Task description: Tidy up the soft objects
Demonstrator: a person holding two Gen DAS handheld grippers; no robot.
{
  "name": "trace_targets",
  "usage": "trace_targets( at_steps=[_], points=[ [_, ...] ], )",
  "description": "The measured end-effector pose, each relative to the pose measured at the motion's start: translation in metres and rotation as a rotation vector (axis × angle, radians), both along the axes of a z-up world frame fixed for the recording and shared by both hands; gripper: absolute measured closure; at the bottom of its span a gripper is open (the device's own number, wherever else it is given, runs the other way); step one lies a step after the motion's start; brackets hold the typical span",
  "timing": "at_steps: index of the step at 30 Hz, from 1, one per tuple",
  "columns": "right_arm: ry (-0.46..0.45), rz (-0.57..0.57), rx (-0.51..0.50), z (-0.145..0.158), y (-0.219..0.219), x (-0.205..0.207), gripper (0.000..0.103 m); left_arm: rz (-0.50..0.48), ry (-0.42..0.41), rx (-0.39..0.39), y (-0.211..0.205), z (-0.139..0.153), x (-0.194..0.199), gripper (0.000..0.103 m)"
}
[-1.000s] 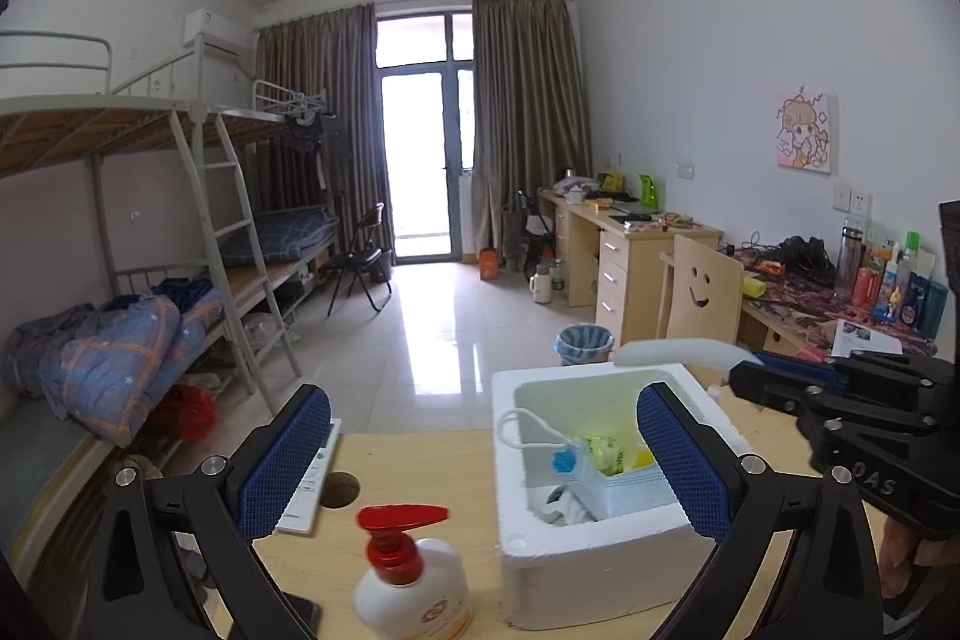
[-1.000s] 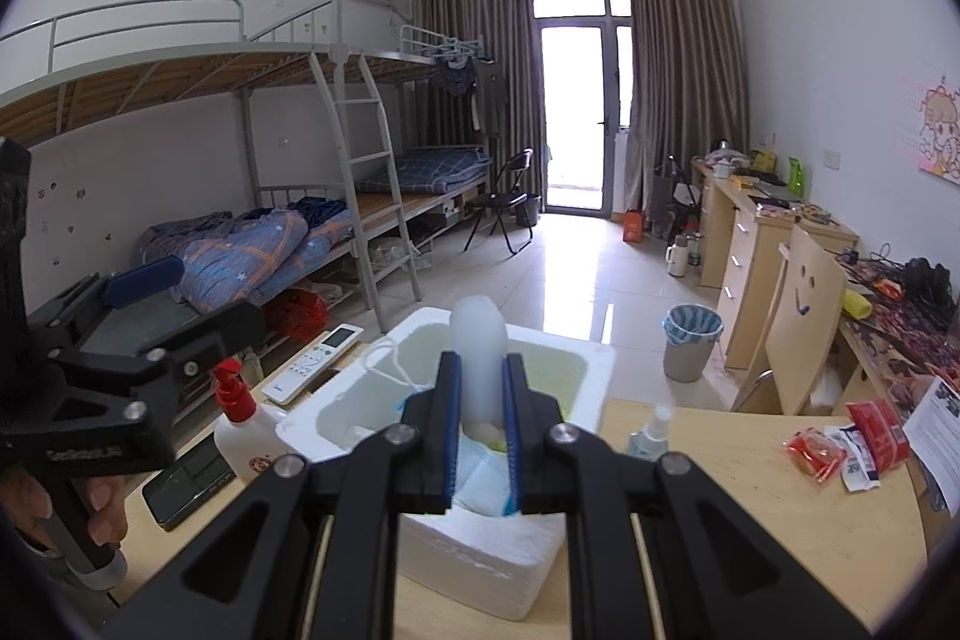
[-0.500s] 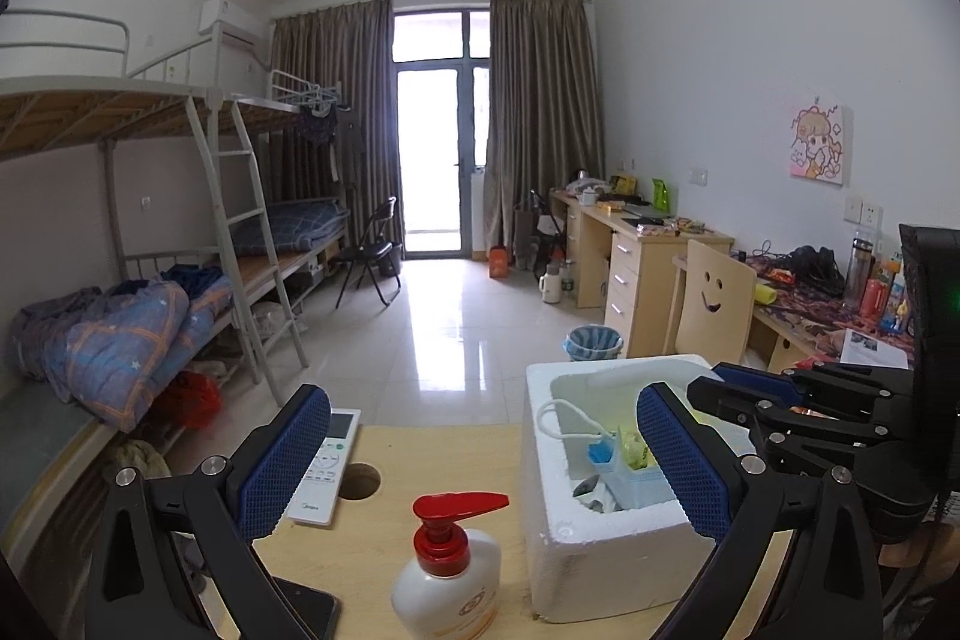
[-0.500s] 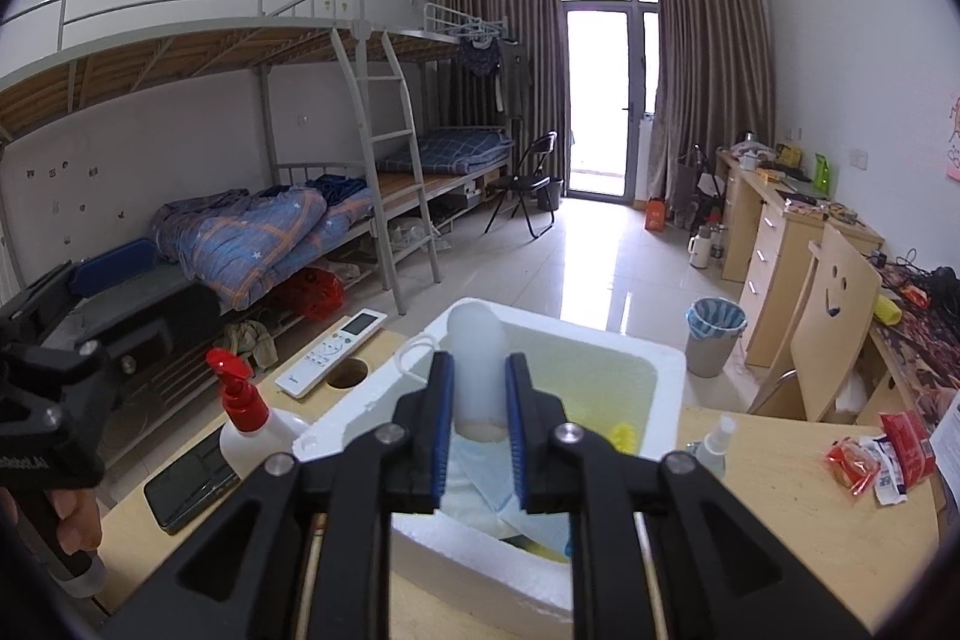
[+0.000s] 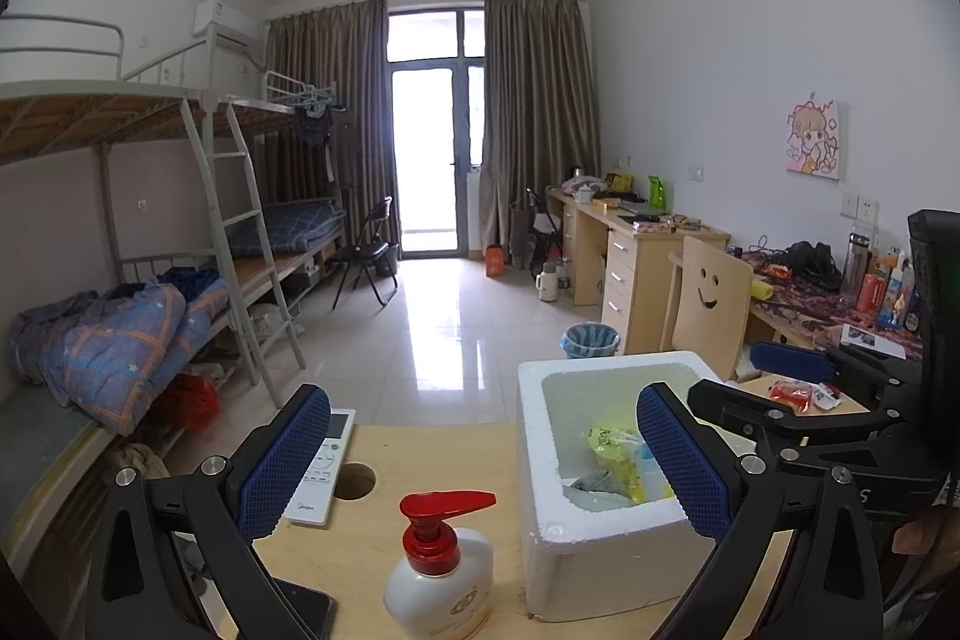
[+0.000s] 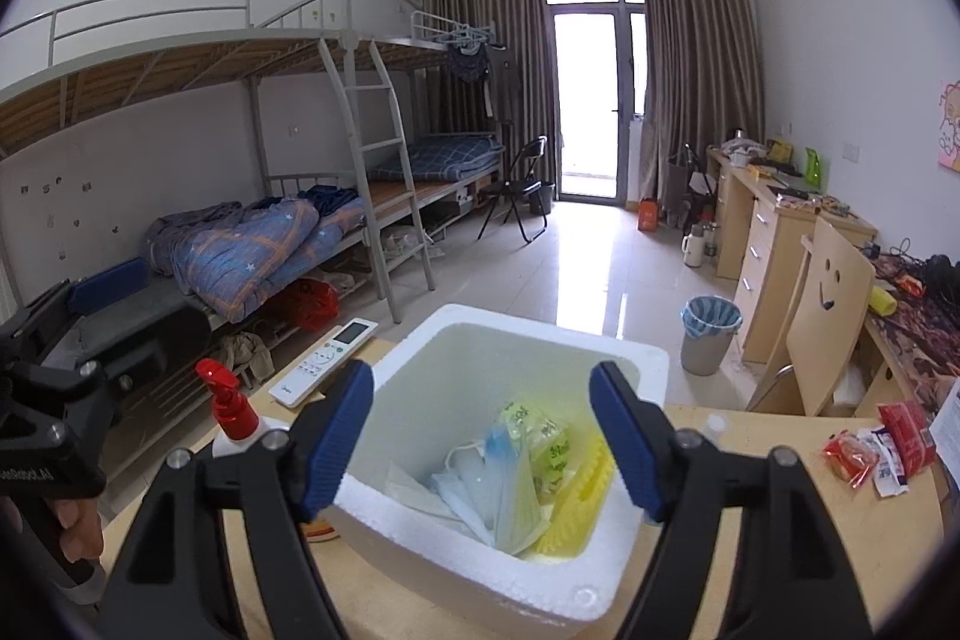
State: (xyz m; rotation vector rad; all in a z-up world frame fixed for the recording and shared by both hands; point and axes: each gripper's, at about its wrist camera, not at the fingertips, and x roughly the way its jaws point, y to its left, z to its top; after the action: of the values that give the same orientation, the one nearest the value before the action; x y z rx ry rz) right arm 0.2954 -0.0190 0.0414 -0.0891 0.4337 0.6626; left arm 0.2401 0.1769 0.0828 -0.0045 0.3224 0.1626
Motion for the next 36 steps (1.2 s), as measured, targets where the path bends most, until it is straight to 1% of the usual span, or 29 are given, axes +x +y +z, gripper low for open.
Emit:
trace_targets(
  at_steps=[4, 7, 9, 10, 16, 24, 36],
  points=[
    [0.006, -0.009, 0.013, 0.003, -0.007, -0.003, 0.024, -0.004, 0.000, 0.005, -0.006, 0.002, -0.004, 0.001],
    [0.002, -0.021, 0.022, 0.007, -0.012, -0.009, 0.013, -0.006, -0.003, 0.009, -0.009, 0.004, -0.011, 0.001],
    [-0.007, -0.026, 0.031, 0.009, -0.017, -0.015, 0.001, -0.007, -0.003, 0.008, -0.012, 0.004, -0.014, 0.001],
    [-0.011, -0.027, 0.027, 0.010, -0.018, -0.018, 0.000, -0.008, -0.003, 0.007, -0.013, 0.005, -0.017, 0.001],
    [-0.036, -0.045, 0.002, 0.013, -0.024, -0.040, 0.000, -0.011, 0.003, 0.000, -0.020, 0.006, -0.031, 0.001],
    [-0.065, -0.065, 0.018, 0.019, -0.039, -0.067, 0.000, -0.015, -0.016, -0.008, -0.032, 0.012, -0.059, 0.001],
    [-0.101, -0.084, 0.031, 0.029, -0.057, -0.108, 0.000, -0.051, -0.037, -0.007, -0.050, 0.019, -0.100, 0.001]
  ],
)
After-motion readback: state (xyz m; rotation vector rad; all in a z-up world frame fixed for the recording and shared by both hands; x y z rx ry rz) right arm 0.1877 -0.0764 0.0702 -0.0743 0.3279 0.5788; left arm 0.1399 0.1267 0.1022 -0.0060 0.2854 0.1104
